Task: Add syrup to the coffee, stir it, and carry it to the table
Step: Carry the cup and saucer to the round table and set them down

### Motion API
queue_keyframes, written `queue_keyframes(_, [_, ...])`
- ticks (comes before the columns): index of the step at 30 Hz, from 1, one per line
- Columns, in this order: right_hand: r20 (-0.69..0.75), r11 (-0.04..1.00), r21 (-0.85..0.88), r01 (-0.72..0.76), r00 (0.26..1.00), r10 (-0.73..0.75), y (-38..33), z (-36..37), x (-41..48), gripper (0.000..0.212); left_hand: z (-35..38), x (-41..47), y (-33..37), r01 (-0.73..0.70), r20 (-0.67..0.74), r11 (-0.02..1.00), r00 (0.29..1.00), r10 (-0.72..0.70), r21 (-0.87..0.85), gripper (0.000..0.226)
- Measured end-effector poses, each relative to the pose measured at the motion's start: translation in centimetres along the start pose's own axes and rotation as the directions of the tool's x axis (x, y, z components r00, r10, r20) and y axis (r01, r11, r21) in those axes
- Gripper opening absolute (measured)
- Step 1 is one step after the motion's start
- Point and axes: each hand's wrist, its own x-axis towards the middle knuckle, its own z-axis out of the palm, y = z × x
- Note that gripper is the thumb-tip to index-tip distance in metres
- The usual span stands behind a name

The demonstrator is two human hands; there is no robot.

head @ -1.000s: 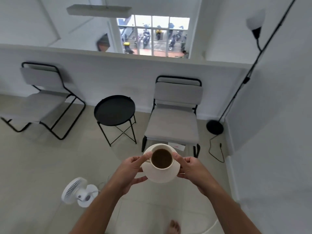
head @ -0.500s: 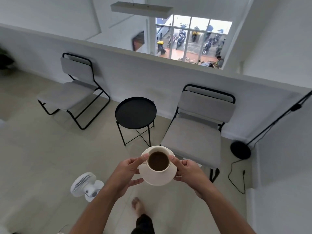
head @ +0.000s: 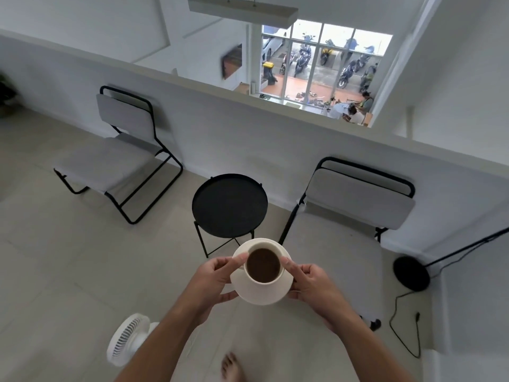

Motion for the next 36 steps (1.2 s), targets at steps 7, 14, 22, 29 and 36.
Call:
queue_keyframes(7, [0.021,1.000,0.003,-0.024,0.999,0.024,-3.8,1.0,7.4,0.083,-1.8,7.0,4.2,0.026,-0.006,1.000,1.000,-0.026,-0.001,0.077])
queue_keyframes(14, [0.087,0.998,-0.051,-0.042,0.995,0.046,-6.2,0.2,16.7,0.088,-2.1,13.9,7.4,0.037,-0.039,0.998,0.998,-0.039,-0.047,0.081])
queue_keyframes(22, [0.191,0.993,-0.109,-0.049,0.979,0.069,-10.3,0.3,26.4,0.093,-2.9,20.3,11.2,0.042,-0.128,0.994,0.990,-0.055,-0.100,0.075])
queue_keyframes(29, [0.261,0.987,-0.154,-0.045,0.962,0.085,-14.1,2.2,33.7,0.076,-5.3,26.1,14.7,0.068,-0.127,0.989,0.988,-0.084,-0.131,0.069])
queue_keyframes(36, [0.141,0.985,-0.128,-0.117,0.981,0.135,-14.5,5.5,40.1,0.095,-9.3,33.0,17.1,0.079,-0.080,0.993,0.993,-0.086,-0.091,0.064])
